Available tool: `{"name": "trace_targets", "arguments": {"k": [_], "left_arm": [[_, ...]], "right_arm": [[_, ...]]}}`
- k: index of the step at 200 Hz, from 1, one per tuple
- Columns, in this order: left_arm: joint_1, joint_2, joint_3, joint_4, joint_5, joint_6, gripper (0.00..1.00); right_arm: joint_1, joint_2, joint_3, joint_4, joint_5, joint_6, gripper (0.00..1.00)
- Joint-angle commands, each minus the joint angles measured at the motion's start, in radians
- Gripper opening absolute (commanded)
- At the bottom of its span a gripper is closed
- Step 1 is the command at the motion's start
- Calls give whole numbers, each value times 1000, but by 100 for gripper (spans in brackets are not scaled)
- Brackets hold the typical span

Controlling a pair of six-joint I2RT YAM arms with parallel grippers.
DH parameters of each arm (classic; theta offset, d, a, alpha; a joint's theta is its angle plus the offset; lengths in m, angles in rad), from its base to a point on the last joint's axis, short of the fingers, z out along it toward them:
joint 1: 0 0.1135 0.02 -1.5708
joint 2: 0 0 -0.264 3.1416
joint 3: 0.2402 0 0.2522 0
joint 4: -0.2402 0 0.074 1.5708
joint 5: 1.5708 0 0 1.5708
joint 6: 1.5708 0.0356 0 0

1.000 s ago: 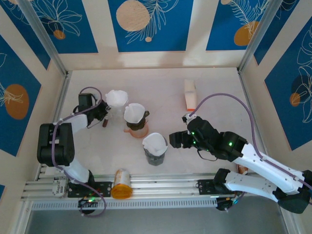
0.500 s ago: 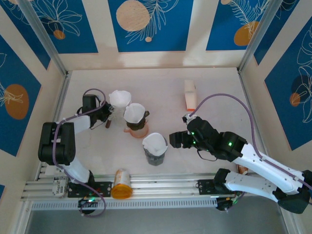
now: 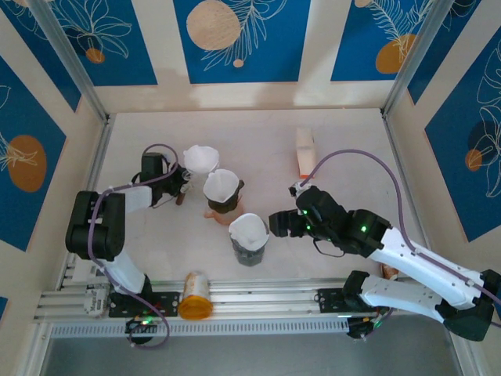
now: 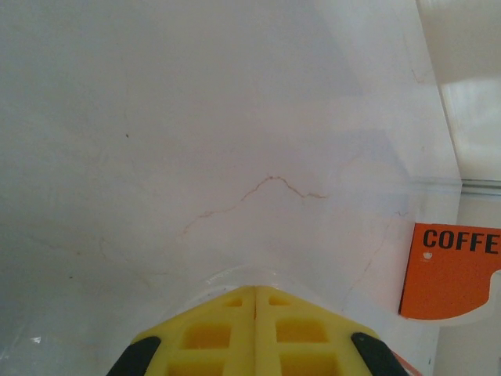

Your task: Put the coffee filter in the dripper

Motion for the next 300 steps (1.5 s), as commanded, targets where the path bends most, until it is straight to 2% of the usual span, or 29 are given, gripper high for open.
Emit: {"name": "trace_targets", "arguments": {"k": [1, 28, 72, 152, 162, 175, 182, 199, 213, 219, 222, 225, 236, 264, 300], "left_arm": [[-14, 12, -20, 22, 19, -12, 0], [-11, -7, -30, -6, -7, -1, 0], [26, -86, -46, -94, -73, 12, 0], [75, -363, -97, -266, -187, 81, 0], [75, -426, -105, -285, -207, 94, 9], [75, -515, -100, -331, -252, 120, 27], [75, -564, -94, -355, -278, 136, 39], [73, -668, -77, -421, -354, 174, 77], [72, -722, -60, -469, -417, 218, 99], [72, -734, -48, -495, -445, 239, 100], [72, -738, -42, -505, -464, 247, 100], [72, -742, -37, -517, -481, 258, 100], [72, -753, -33, -539, -537, 275, 100], [73, -772, -102, -434, -621, 346, 100], [77, -691, -192, -227, -671, 600, 100]], "right_arm": [[-8, 20, 5, 22, -25, 13, 80], [-17, 70, 41, 29, -38, 2, 80], [-87, 198, 133, 45, -99, -49, 80], [-229, 348, 251, 110, -186, -129, 79], [-231, 351, 254, 113, -167, -136, 80], [-238, 342, 248, 123, -150, -139, 80], [-242, 331, 242, 134, -146, -141, 80], [-259, 302, 214, 163, -133, -140, 80], [-274, 278, 186, 186, -129, -130, 81], [-280, 270, 172, 194, -123, -126, 82], [-283, 265, 166, 198, -120, -124, 96], [-284, 261, 160, 202, -116, -123, 100], [-293, 243, 135, 219, -103, -126, 99], [-302, 205, 95, 243, -52, -136, 99], [-302, 112, 18, 294, 22, -138, 99]]}}
